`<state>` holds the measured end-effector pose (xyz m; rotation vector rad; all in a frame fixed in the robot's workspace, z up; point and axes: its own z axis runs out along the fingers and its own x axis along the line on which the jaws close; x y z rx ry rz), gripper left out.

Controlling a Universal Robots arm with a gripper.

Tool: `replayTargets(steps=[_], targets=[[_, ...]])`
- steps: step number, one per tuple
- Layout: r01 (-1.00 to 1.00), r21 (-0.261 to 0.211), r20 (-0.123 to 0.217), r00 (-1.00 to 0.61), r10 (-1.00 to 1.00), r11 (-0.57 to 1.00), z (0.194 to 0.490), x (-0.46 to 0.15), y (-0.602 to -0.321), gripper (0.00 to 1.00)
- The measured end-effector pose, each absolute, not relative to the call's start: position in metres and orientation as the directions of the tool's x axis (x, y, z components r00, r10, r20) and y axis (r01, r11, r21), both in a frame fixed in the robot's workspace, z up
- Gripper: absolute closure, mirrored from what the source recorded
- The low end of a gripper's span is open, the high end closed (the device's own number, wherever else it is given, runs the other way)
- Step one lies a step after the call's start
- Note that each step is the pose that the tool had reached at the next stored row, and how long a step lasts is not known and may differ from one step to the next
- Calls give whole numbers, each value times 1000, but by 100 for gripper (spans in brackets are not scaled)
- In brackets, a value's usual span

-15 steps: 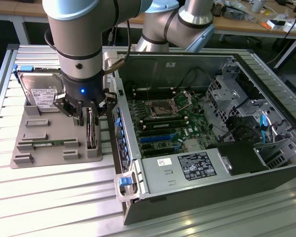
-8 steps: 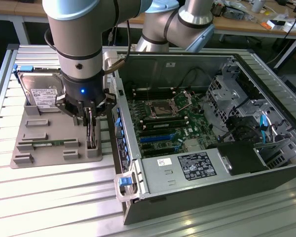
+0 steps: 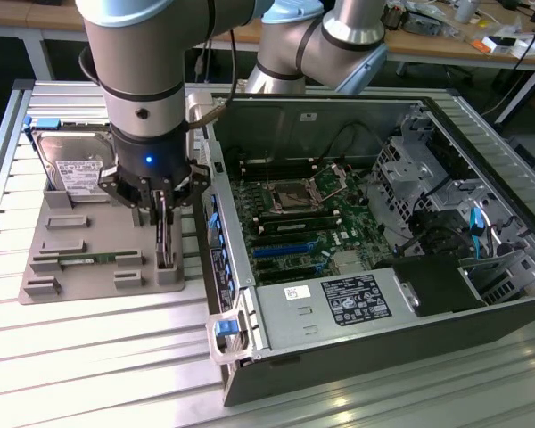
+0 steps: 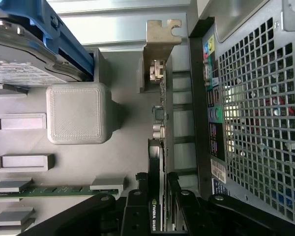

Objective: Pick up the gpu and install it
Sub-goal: 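Pick up the gpu and move the gpu toward the slot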

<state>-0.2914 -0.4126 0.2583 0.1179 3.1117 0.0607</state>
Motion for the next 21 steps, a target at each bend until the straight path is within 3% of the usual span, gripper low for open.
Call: replayTargets(steps=[21], targets=[[75,40,-25,-997,76,996,306,-291,-413,74]])
